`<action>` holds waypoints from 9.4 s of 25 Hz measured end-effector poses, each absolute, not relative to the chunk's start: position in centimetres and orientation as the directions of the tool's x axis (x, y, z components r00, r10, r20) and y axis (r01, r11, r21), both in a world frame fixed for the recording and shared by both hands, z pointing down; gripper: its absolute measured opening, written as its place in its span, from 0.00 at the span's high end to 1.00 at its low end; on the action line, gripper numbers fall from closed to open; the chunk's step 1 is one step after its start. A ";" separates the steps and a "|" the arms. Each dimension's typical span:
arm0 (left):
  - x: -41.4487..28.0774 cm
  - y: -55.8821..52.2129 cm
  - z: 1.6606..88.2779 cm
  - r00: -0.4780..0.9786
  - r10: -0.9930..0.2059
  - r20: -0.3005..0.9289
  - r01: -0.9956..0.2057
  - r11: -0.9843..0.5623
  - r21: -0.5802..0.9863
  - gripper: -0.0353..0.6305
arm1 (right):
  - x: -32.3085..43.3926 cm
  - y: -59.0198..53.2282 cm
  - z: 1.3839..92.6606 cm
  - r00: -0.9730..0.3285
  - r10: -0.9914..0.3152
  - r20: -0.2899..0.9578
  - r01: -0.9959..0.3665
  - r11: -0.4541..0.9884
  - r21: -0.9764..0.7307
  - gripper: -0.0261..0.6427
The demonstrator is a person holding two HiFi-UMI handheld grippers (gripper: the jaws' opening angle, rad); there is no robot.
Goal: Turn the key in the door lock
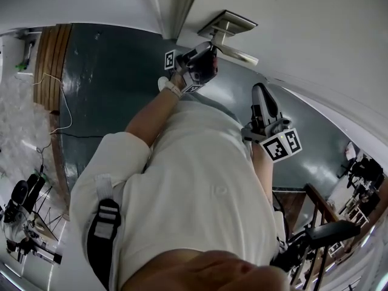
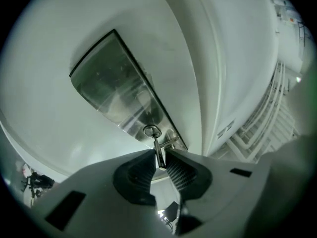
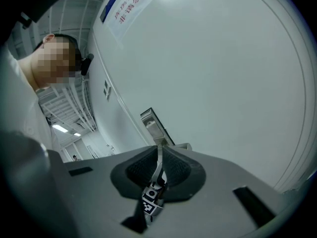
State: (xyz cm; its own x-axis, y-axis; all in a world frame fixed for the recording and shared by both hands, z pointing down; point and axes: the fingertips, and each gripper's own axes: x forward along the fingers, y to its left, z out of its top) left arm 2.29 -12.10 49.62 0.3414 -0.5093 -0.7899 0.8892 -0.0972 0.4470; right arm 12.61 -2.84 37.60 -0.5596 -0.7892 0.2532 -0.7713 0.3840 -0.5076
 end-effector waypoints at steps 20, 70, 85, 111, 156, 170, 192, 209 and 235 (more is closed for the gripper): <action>2.9 -12.0 49.8 0.727 -0.495 -0.476 0.467 -0.153 0.871 0.85 | 12.6 -3.0 37.9 -0.607 -0.760 0.233 -0.728 0.413 -0.548 0.89; 3.5 -8.5 49.4 0.369 -0.839 0.400 -0.784 -0.512 -0.351 0.88 | 17.1 -0.9 37.6 -0.673 -0.723 0.156 -0.647 0.473 -0.598 0.89; -1.5 -10.5 51.4 0.590 -0.626 -0.511 0.605 -0.077 0.793 0.74 | 14.9 -1.5 37.0 -0.593 -0.774 0.222 -0.737 0.411 -0.537 0.89; 2.4 -12.1 50.1 0.577 -0.532 -0.620 0.680 -0.107 0.725 0.89 | 13.6 -2.4 38.4 -0.512 -0.813 0.278 -0.797 0.329 -0.506 0.89; 3.8 -11.7 50.8 0.064 -0.973 0.220 -0.678 -0.204 -0.706 0.89 | 18.6 -2.0 39.1 -0.685 -0.700 0.200 -0.657 0.476 -0.584 0.89; 2.0 -7.4 50.5 0.289 -0.904 0.315 -0.879 -0.381 -0.286 0.81 | 17.5 -1.9 38.2 -0.681 -0.706 0.194 -0.662 0.482 -0.574 0.89; 1.3 -11.4 52.2 0.474 -0.641 -0.604 0.794 0.016 0.607 0.68 | 15.0 -0.6 38.3 -0.524 -0.810 0.264 -0.775 0.325 -0.541 0.89; 2.0 -12.5 50.7 0.317 -0.593 -0.740 0.930 0.042 0.365 0.90 | 14.6 -1.8 38.9 -0.477 -0.829 0.292 -0.806 0.279 -0.523 0.89; 2.4 -12.1 49.6 0.729 -0.496 -0.471 0.484 -0.113 0.868 0.90 | 14.0 -1.8 38.8 -0.512 -0.808 0.291 -0.793 0.314 -0.522 0.89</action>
State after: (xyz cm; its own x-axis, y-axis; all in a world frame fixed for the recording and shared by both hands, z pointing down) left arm 2.40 -12.06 49.57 0.7292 -0.4964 -0.4710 0.4837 -0.1130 0.8679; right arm 14.04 -1.81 38.76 -0.5119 -0.8082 0.2911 -0.7928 0.3140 -0.5223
